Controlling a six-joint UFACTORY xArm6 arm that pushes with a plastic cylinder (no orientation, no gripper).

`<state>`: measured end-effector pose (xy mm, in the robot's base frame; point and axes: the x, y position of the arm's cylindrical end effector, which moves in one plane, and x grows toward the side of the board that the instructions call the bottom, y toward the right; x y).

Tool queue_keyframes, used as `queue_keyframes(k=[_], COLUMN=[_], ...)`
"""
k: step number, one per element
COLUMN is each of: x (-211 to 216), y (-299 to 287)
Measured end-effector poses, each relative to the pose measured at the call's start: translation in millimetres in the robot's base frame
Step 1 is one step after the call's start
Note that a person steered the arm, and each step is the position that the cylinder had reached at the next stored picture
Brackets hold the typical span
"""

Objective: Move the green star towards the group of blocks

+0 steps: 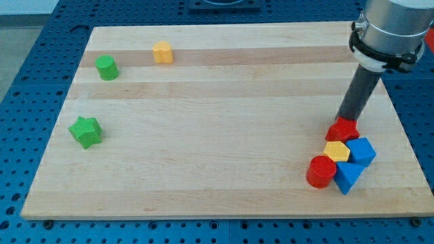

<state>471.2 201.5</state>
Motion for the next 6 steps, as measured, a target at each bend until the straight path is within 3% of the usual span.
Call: queue_keyframes(k=[2,4,6], x=[-20.0,-62.3,-59.8], y=[-9.9,-162.9,-358.7])
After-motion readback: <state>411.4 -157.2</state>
